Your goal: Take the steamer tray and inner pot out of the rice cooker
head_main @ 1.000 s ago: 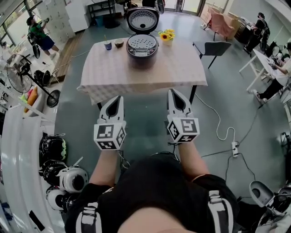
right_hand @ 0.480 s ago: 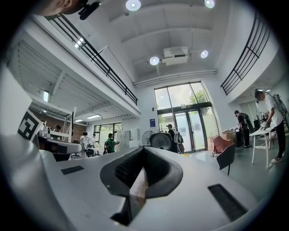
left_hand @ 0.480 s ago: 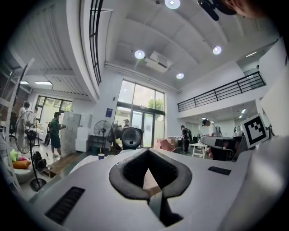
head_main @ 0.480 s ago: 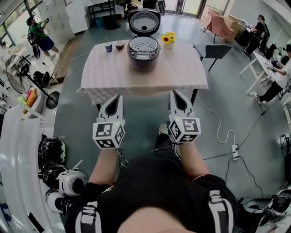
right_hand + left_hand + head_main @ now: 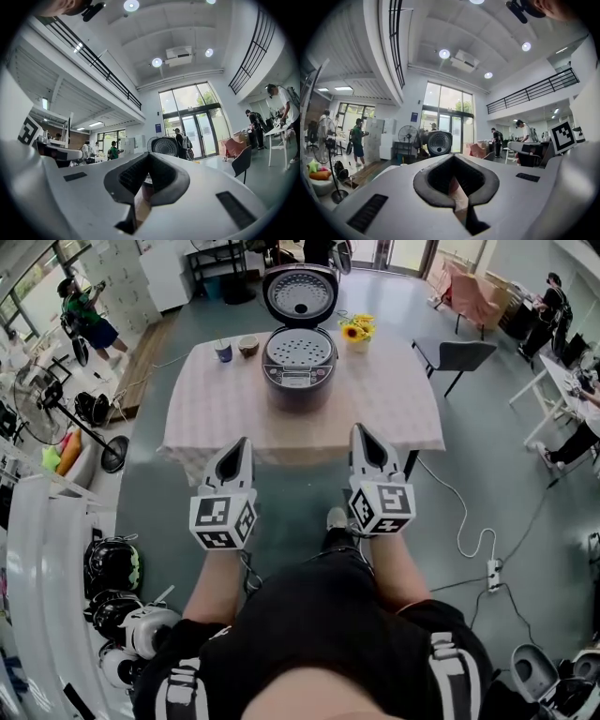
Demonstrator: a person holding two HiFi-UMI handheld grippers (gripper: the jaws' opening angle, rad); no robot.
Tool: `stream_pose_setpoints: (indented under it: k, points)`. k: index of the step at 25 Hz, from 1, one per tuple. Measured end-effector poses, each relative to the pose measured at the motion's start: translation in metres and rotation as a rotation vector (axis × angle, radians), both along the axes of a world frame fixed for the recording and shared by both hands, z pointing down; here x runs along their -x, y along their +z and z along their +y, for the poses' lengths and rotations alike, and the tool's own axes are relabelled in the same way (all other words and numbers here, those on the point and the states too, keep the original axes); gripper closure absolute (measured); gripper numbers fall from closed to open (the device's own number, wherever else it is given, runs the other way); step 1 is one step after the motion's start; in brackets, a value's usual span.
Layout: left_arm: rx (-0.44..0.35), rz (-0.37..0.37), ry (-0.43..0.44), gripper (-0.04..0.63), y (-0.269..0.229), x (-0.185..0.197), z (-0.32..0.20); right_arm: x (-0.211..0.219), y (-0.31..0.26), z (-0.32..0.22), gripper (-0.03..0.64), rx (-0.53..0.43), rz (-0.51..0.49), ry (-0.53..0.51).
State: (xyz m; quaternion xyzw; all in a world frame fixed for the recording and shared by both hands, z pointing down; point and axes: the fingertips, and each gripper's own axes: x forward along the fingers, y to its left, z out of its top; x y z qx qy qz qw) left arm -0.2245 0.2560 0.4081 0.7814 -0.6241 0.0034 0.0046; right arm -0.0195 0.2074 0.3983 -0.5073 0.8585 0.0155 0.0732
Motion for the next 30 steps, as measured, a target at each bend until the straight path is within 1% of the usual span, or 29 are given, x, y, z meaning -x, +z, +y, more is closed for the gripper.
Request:
stream_pose_setpoints:
  k: [5, 9, 13, 17, 22, 30]
  points:
    - [0.008, -0.012, -0.028, 0.594, -0.012, -0.009, -0.09, -0.004, -0.011, -0.097, 0.618, 0.022, -0.007, -0.038]
    - [0.022, -0.038, -0.06, 0.594, -0.02, -0.014, -0.166, -0.006, -0.021, -0.177, 0.618, 0.026, 0.003, -0.072]
    - [0.03, -0.036, -0.08, 0.594, -0.03, -0.026, -0.235, -0.014, -0.028, -0.253, 0.618, 0.044, 0.007, -0.103]
    - [0.042, -0.032, -0.101, 0.594, -0.033, -0.035, -0.295, -0.018, -0.033, -0.316, 0.618, 0.048, 0.017, -0.136]
    - [0.047, -0.033, -0.116, 0.594, -0.04, -0.037, -0.343, -0.015, -0.04, -0.367, 0.618, 0.055, 0.025, -0.167]
    - [0.056, -0.032, -0.079, 0.592, -0.04, -0.009, -0.399, 0.008, -0.039, -0.412, 0.618, 0.063, 0.02, -0.139]
